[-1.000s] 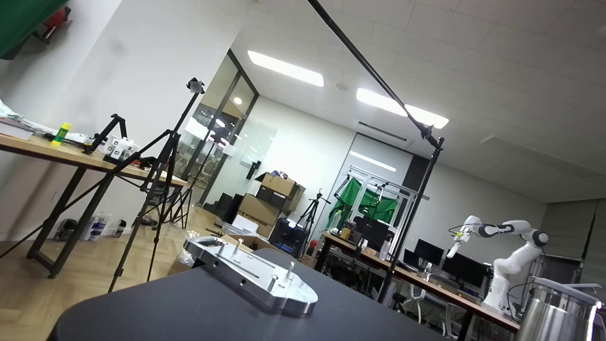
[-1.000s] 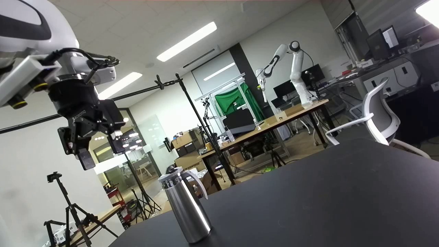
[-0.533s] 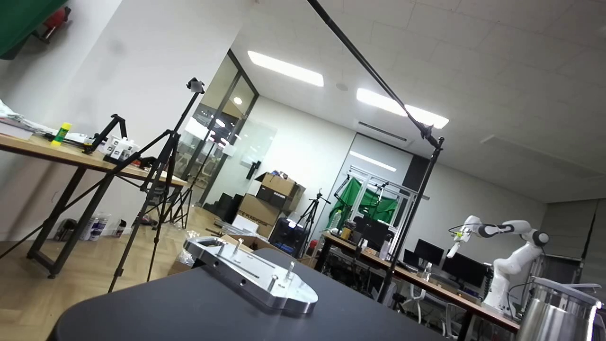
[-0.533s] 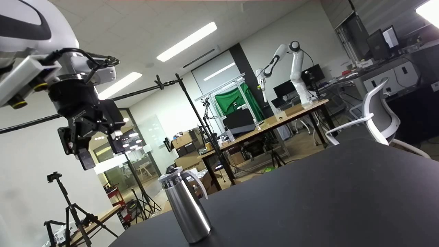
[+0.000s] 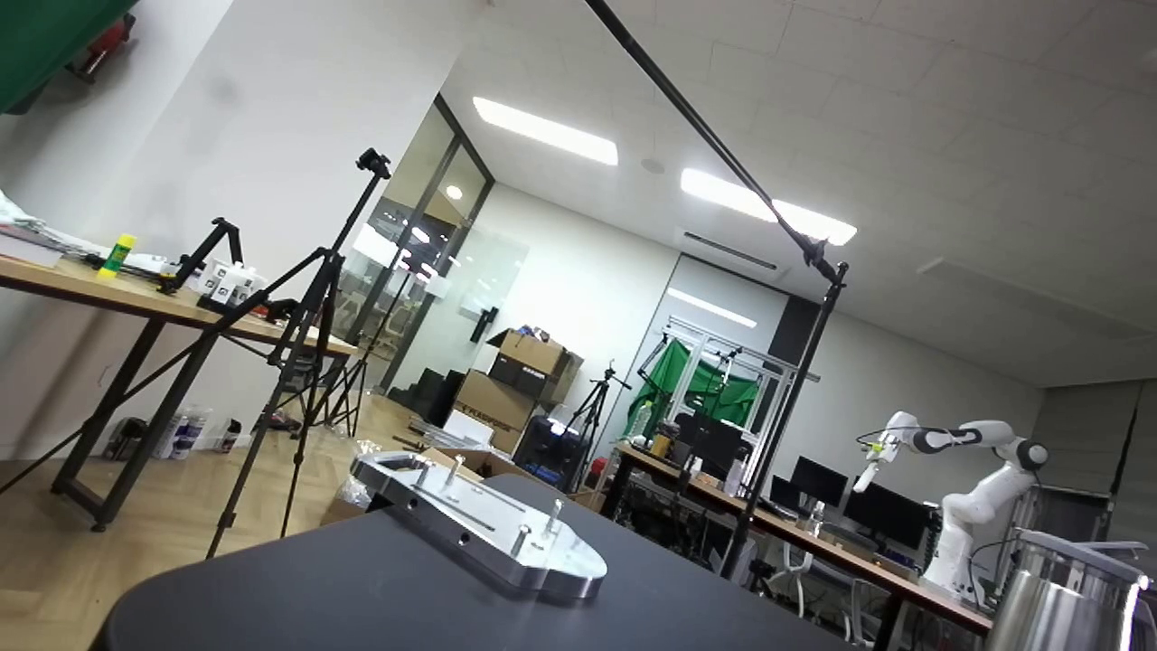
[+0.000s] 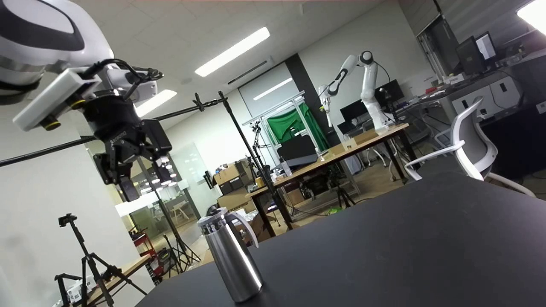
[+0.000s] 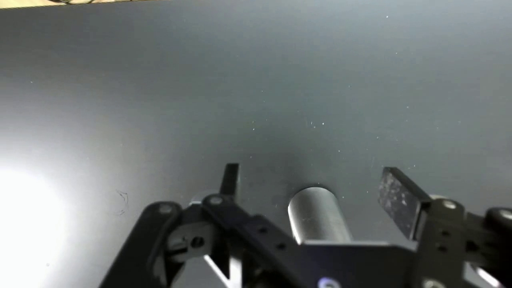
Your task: Close the flask
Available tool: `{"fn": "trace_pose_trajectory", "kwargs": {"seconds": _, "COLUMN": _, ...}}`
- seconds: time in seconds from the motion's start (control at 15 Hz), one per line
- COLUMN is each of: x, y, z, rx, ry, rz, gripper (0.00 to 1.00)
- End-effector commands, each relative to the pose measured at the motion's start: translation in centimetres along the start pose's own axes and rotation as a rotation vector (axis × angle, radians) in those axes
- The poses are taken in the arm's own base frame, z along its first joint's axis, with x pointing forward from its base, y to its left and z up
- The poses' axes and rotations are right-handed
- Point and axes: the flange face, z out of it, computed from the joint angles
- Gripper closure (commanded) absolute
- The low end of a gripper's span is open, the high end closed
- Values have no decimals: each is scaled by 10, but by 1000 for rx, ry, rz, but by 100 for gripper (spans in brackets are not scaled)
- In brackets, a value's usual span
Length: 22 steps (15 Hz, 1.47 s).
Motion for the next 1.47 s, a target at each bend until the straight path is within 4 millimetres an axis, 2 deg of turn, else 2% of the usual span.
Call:
{"fn": "trace_pose_trajectory", "kwargs": {"seconds": 0.0, "x": 44, "y": 10, "z": -16, "rx": -10, "ry": 0, "rz": 23, "gripper": 40}}
{"fn": "trace_pose_trajectory", "kwargs": {"seconds": 0.4, "x": 111, "y": 8, "z": -33, "rx": -32, "ry": 45, "rz": 48, "gripper": 83}}
{"fn": "trace_pose_trajectory", "kwargs": {"seconds": 0.6, "x": 139, "y": 5, "z": -36, "rx": -38, "ry": 48, "rz": 55, "gripper": 99}}
{"fn": "trace_pose_trajectory", "kwargs": {"seconds": 0.87, "x": 159, "y": 0, "z": -46, "rx": -33, "ry": 17, "rz": 41, "gripper": 100}}
{"fn": "trace_pose_trajectory", "kwargs": {"seconds": 0.93, "x": 158, "y": 0, "z": -46, "rx": -36, "ry": -2, "rz": 33, "gripper": 100}}
{"fn": "trace_pose_trajectory", "kwargs": {"seconds": 1.0, "x": 151, "y": 1, "z": -36, "rx": -19, "ry": 25, "rz": 17, "gripper": 99}}
{"fn": "trace_pose_trajectory", "kwargs": {"seconds": 1.4, "x": 154, "y": 0, "z": -39, "rx": -19, "ry": 6, "rz": 14, "gripper": 99}}
